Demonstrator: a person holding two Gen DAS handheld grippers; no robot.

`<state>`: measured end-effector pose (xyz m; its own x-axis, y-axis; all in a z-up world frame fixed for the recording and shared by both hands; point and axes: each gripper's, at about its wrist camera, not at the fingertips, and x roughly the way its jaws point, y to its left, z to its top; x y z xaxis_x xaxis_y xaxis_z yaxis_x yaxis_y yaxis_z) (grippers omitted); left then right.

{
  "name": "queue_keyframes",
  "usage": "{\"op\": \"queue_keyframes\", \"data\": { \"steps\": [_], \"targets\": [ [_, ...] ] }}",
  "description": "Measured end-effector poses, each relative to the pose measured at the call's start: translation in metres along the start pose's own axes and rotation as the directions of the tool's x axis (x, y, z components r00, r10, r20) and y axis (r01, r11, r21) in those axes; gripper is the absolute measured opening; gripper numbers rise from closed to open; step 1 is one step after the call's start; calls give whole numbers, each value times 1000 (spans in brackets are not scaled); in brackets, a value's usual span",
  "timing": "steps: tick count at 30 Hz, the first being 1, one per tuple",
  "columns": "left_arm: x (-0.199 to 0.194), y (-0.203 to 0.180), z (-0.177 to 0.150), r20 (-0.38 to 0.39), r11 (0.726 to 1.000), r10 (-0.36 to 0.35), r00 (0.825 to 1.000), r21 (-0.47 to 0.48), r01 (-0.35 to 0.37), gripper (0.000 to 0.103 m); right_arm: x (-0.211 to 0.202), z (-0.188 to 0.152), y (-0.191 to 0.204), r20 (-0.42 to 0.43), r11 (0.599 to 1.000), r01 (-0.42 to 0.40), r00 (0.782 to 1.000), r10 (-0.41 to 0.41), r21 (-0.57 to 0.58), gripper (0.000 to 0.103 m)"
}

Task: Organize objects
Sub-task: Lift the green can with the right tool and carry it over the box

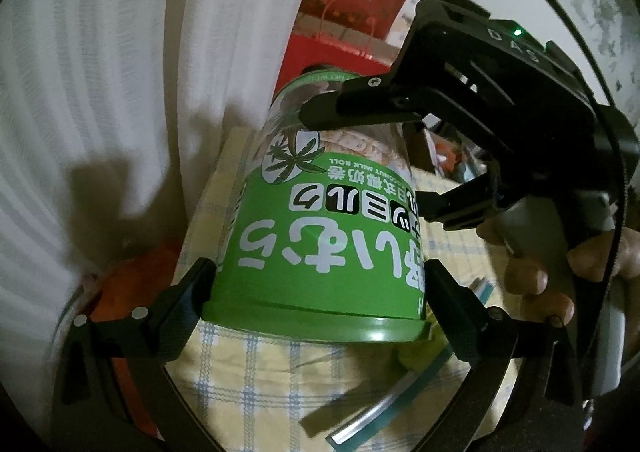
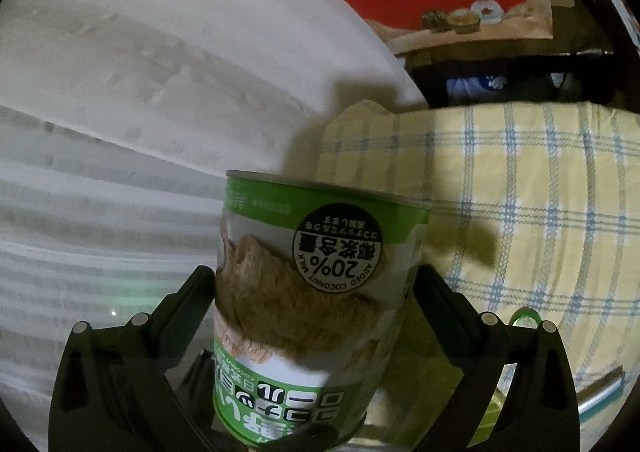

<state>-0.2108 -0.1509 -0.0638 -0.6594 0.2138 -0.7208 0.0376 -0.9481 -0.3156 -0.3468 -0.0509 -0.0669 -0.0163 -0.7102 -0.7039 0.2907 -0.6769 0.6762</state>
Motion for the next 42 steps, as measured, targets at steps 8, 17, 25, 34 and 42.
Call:
{"op": "queue_keyframes", "data": {
  "steps": [8,17,25,34,42],
  "targets": [
    [-42,-35,27,61,997,-37,997,65,33,101,-57,6,30,81,1000,-24,996,25,-20,100],
    [-70,-93,40,69,983,-106,992,159,94,99,-140,0,27,182,999,-39,982,38,-1,100],
    [-73,-150,31,55,968,-163,985,201,149,99,-209,-6,0,239,999,-30,971,21,34,100],
    [-66,-222,10,-8,932,-244,970,276,236,99,-276,-37,-62,307,992,-20,951,-19,121,100],
    [-46,-286,-6,-85,890,-298,951,335,309,99,-324,-68,-114,362,978,-10,930,-68,209,100]
  ]
}}
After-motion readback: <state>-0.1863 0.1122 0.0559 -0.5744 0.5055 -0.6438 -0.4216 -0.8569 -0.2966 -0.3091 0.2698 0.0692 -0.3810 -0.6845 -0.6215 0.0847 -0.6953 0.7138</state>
